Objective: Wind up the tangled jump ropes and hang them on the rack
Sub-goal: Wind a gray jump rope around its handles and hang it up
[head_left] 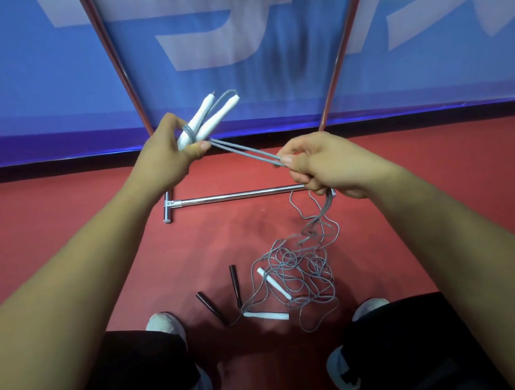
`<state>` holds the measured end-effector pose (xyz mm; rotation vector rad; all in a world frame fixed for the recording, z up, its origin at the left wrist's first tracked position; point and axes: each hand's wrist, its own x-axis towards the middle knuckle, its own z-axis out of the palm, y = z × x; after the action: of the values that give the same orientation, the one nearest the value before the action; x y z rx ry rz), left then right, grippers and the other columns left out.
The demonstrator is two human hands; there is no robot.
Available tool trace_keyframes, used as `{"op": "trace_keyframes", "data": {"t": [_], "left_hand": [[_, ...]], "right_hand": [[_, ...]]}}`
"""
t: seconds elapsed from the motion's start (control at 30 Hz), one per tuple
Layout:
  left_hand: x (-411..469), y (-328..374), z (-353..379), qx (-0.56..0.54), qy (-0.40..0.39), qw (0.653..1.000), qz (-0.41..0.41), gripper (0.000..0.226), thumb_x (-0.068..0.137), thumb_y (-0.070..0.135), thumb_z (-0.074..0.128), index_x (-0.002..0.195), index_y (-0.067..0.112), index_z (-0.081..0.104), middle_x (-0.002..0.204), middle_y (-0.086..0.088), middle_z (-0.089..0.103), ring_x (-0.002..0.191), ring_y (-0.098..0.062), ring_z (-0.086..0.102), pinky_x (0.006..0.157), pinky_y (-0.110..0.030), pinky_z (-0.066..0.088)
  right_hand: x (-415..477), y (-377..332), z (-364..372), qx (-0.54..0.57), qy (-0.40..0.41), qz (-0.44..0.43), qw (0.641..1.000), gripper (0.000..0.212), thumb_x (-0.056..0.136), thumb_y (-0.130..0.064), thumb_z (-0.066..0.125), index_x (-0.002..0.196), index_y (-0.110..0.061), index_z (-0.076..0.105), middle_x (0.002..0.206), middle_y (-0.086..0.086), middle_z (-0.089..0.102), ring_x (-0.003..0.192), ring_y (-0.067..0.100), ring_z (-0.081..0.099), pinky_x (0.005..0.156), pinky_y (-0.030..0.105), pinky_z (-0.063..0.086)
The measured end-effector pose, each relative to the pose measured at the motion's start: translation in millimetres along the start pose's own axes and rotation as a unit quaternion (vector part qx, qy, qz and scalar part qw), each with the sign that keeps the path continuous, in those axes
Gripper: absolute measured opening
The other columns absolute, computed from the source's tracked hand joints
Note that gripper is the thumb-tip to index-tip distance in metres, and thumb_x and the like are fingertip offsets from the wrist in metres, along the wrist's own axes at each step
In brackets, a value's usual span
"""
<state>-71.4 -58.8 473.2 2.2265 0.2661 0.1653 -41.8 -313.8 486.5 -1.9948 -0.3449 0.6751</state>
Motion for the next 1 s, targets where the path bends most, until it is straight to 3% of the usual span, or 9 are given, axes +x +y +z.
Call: {"op": "trace_keyframes", "data": {"t": [0.13,0.2,0.3,0.43,0.57,0.7,0.8,0.9,1.0], "left_hand": [[1.6,-3.9,1.3,0.135,-0.008,0.99,0.032,0.036,0.091,0.029,0.071,0.109,0.011,0.045,0.09,-0.007,0.058,0.08,-0.029,0.05,0.063,-0.037,0.027],[1.2,-7.7,4.9,0.178,-0.025,0.982,0.056,0.037,0.09,0.029,0.073,0.109,0.011,0.047,0.09,-0.008,0.056,0.081,-0.029,0.049,0.064,-0.036,0.026],[-1.3,-7.3,14.0,0.218,-0.072,0.97,0.079,0.038,0.088,0.033,0.075,0.112,0.011,0.056,0.084,-0.004,0.053,0.08,-0.028,0.049,0.064,-0.036,0.028],[-5.5,-1.2,28.5,0.264,-0.212,0.935,0.101,0.034,0.086,0.043,0.075,0.1,0.018,0.058,0.077,0.002,0.054,0.083,-0.031,0.055,0.068,-0.035,0.039],[-18.7,9.6,42.7,0.256,-0.337,0.895,0.141,0.029,0.088,0.05,0.069,0.086,0.026,0.052,0.072,0.01,0.053,0.074,-0.025,0.05,0.067,-0.034,0.041],[-28.4,23.6,44.4,0.271,-0.336,0.886,0.169,0.038,0.086,0.061,0.063,0.095,0.024,0.059,0.07,0.009,0.054,0.069,-0.018,0.051,0.064,-0.033,0.042],[-34.1,29.7,42.8,0.291,-0.304,0.888,0.184,0.036,0.083,0.067,0.061,0.087,0.032,0.056,0.062,0.011,0.05,0.063,-0.004,0.047,0.056,-0.03,0.034],[-38.1,27.5,43.2,0.285,-0.293,0.889,0.208,0.031,0.088,0.061,0.061,0.075,0.038,0.045,0.059,0.009,0.048,0.059,-0.005,0.046,0.056,-0.032,0.03],[-39.0,24.4,39.3,0.2,-0.306,0.899,0.242,0.024,0.093,0.05,0.059,0.08,0.033,0.048,0.059,0.007,0.048,0.055,-0.009,0.047,0.053,-0.024,0.031]], "right_hand": [[-4.7,-8.7,7.9,-0.007,-0.007,0.003,1.0,0.012,0.1,-0.019,0.056,0.101,-0.007,0.06,0.047,-0.005,0.042,0.04,0.01,0.032,0.044,0.023,0.028],[-8.6,-15.8,9.4,-0.04,-0.015,-0.028,0.999,0.015,0.092,-0.022,0.07,0.094,-0.008,0.065,0.044,-0.01,0.043,0.038,0.008,0.033,0.041,0.02,0.028],[-10.1,-25.6,8.4,-0.108,0.044,-0.092,0.989,0.01,0.085,-0.019,0.076,0.085,-0.01,0.071,0.04,-0.014,0.045,0.036,0.003,0.036,0.04,0.012,0.028],[-3.9,-25.8,4.5,-0.099,0.147,-0.127,0.976,0.009,0.086,-0.02,0.075,0.082,-0.011,0.075,0.056,-0.012,0.062,0.051,-0.001,0.051,0.054,0.013,0.038],[3.9,-18.9,0.7,-0.148,0.178,-0.142,0.963,0.008,0.085,-0.022,0.074,0.085,-0.015,0.077,0.075,-0.008,0.071,0.074,0.003,0.063,0.071,0.019,0.047],[6.9,-13.5,-7.8,-0.146,0.198,-0.152,0.957,0.01,0.083,-0.025,0.075,0.084,-0.015,0.079,0.075,-0.007,0.071,0.073,0.004,0.061,0.072,0.023,0.047],[7.4,-12.2,-11.3,-0.14,0.198,-0.151,0.958,0.01,0.082,-0.026,0.077,0.082,-0.016,0.078,0.075,-0.006,0.072,0.074,0.007,0.063,0.071,0.025,0.048],[7.7,-11.6,-14.4,-0.139,0.194,-0.151,0.959,0.011,0.081,-0.026,0.078,0.082,-0.015,0.079,0.075,-0.004,0.072,0.072,0.007,0.062,0.07,0.024,0.047],[9.9,-4.8,-22.9,-0.107,0.186,-0.135,0.967,0.011,0.081,-0.024,0.08,0.081,-0.014,0.078,0.072,0.002,0.071,0.063,0.001,0.053,0.061,0.018,0.041]]}}
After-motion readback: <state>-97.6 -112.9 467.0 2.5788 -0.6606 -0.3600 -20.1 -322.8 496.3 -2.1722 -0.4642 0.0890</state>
